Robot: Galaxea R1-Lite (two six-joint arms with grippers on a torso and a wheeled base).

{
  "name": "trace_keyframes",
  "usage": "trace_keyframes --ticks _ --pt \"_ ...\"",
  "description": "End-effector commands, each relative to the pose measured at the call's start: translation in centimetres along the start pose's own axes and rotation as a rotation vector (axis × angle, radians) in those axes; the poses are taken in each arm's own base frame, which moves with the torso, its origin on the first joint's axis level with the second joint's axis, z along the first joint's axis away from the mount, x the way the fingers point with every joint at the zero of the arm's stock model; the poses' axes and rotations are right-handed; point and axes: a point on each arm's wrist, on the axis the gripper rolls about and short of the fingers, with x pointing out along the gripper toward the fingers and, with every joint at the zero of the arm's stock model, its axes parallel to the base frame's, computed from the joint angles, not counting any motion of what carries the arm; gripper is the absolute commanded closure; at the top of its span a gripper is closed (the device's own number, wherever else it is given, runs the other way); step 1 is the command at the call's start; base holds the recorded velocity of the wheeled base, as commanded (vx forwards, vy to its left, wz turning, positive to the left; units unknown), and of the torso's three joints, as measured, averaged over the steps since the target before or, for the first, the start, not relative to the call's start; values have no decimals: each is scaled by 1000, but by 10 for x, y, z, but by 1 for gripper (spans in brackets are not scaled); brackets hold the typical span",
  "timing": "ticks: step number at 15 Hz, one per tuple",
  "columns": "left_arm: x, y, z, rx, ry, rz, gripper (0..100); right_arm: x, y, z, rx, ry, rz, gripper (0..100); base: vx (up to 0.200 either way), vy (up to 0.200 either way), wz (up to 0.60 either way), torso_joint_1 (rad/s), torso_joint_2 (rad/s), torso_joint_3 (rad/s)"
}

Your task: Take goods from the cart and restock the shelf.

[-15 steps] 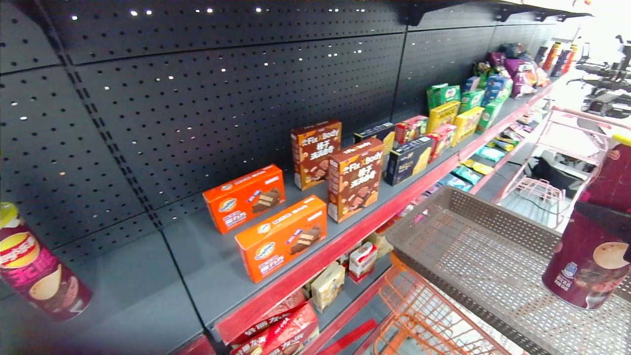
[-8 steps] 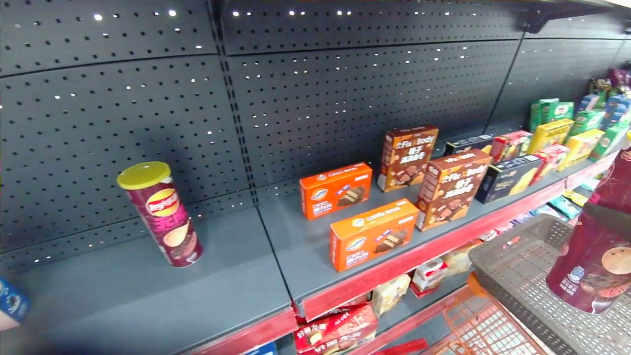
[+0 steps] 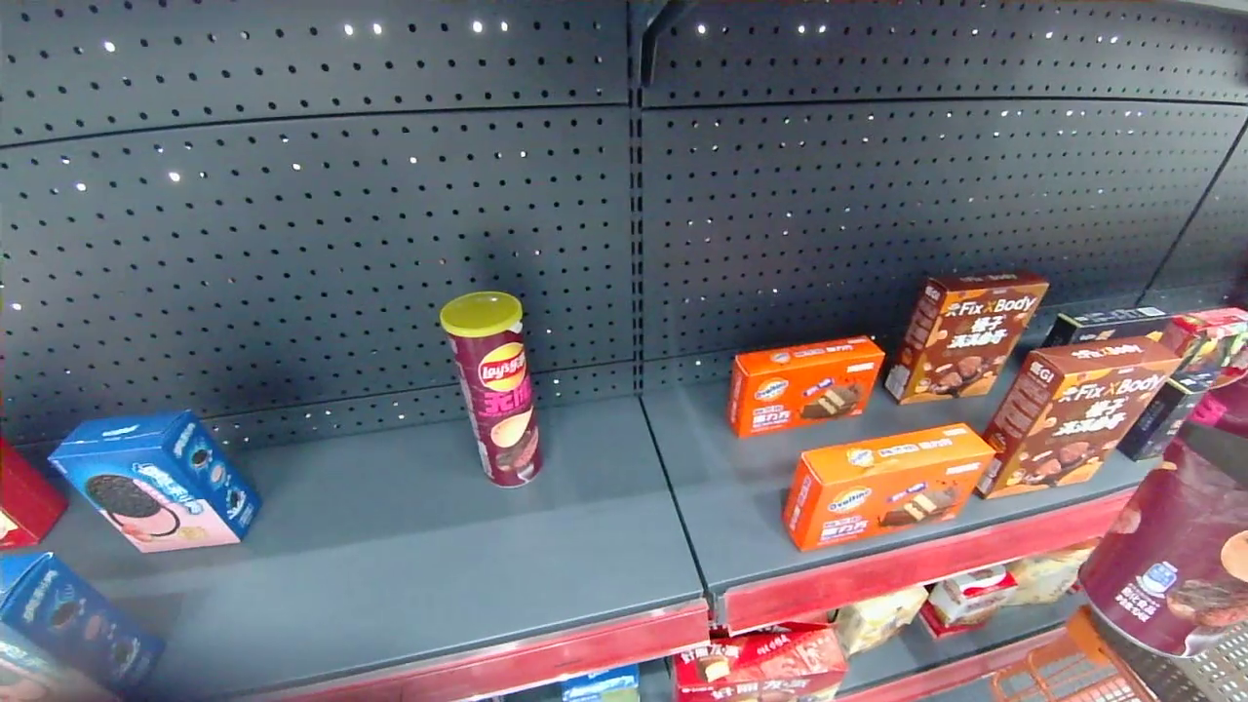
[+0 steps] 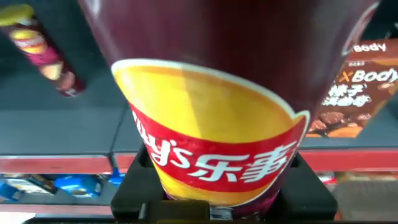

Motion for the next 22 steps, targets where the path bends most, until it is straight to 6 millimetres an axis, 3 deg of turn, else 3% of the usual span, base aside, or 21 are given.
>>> trace_keyframes --ticks 1,5,7,10,17,22 --pt "0 0 0 0 0 0 0 -14 1 4 2 -54 41 100 0 0 0 0 0 0" --pt "0 0 0 0 0 0 0 -46 5 -15 -7 -3 230 100 0 0 0 0 0 0" --pt "0 0 0 0 0 0 0 -52 1 -23 18 58 181 100 0 0 0 0 0 0" --pt "0 0 0 0 0 -1 0 -49 -4 -25 -23 64 0 100 0 0 0 0 0 0" --pt "0 0 0 0 0 -1 0 -45 -3 -28 -18 91 29 100 0 0 257 0 0 1" --pt "0 0 0 0 0 0 0 -64 -7 -50 -10 51 30 100 0 0 0 0 0 0"
